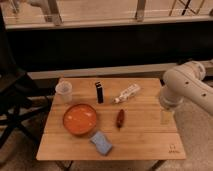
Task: Knock the eraser over
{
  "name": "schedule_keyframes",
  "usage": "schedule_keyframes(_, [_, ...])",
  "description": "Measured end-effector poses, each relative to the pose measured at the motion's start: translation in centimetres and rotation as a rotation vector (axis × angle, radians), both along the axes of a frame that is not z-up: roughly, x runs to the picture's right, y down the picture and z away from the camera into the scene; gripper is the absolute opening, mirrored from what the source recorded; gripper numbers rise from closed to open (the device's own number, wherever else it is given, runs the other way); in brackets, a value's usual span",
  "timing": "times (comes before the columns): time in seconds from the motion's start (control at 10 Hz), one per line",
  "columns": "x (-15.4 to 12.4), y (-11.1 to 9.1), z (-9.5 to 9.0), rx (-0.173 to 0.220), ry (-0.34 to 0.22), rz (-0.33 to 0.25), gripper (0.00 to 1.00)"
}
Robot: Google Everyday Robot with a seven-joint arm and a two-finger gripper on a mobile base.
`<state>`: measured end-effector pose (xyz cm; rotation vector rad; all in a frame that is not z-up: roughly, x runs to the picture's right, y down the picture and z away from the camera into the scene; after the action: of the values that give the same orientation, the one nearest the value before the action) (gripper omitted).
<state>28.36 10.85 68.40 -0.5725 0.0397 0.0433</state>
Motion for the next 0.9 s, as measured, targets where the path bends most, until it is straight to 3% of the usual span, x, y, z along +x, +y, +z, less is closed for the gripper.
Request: schedule_keyframes(0.9, [-0.21, -0.46, 0.37, 0.007, -0.002, -0.010, 0.80])
